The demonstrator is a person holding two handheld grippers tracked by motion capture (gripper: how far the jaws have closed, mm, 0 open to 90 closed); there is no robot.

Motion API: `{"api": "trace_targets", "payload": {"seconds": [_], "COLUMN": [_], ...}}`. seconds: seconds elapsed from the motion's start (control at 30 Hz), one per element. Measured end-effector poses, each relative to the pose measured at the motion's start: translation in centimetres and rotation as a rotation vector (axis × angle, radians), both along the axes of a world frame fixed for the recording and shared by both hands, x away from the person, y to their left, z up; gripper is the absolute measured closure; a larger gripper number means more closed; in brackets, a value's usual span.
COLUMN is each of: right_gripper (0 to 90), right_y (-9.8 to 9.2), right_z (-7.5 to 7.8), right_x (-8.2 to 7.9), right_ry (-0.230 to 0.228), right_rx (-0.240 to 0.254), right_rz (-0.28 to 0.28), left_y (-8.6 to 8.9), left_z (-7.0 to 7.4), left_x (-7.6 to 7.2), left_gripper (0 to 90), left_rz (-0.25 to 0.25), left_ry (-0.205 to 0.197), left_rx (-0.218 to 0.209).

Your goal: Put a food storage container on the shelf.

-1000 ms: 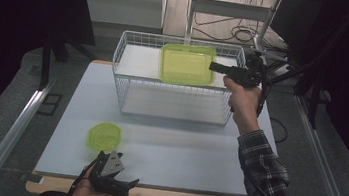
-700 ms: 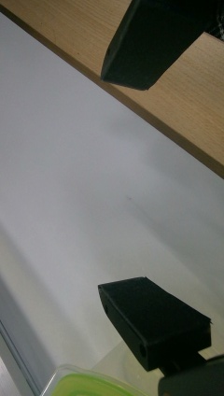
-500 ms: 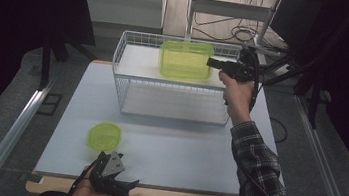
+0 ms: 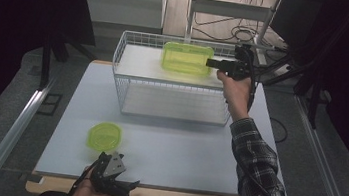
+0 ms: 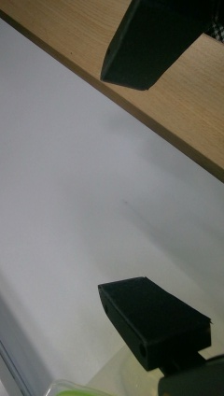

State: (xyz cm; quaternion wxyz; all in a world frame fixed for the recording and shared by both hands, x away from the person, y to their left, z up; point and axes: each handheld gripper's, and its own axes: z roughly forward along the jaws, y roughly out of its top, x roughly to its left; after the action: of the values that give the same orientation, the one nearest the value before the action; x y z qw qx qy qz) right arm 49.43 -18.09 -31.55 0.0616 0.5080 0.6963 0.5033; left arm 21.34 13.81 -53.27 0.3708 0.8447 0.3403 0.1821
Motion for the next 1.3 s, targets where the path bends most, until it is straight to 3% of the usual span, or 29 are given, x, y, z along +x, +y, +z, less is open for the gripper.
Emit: {"api": "trace_targets", "payload": {"seconds": [0.1,0.33,0.43,0.6,0.9,1.13,1.3], "right_gripper": [68.3,62.5,55.6,51.7,34.9,25.6,21.1], "right_y": [0.3,0.5,0.8,0.9,0.0,-0.3,-0.5], "right_z": [0.0,-0.3,-0.2,0.0,0.5,0.4,0.0], "right_x": [0.2,0.8,0.8,0.6,-0.6,-2.2,-3.1], "right_ry": [-0.017,-0.015,-0.045,-0.055,-0.086,-0.124,-0.126], "right_rx": [-0.036,-0.034,-0.094,-0.109,-0.080,-0.105,-0.105], "right_rz": [-0.001,0.002,-0.014,-0.020,0.039,0.087,0.130], "left_y": [0.0,-0.1,-0.1,0.0,0.3,0.2,0.4], "left_z": [0.0,-0.1,-0.1,0.0,0.3,0.3,0.3], "left_x": [0.0,0.0,0.0,0.0,0.1,-0.1,0.0], "left_gripper": [2.5,2.5,2.5,2.5,2.7,2.6,2.7], "left_rz": [-0.001,-0.001,-0.002,0.000,0.006,0.004,0.018], "left_ry": [0.005,0.006,0.007,0.008,0.027,0.004,0.005], "left_rx": [0.000,0.003,0.003,0.002,-0.063,-0.063,-0.069]}}
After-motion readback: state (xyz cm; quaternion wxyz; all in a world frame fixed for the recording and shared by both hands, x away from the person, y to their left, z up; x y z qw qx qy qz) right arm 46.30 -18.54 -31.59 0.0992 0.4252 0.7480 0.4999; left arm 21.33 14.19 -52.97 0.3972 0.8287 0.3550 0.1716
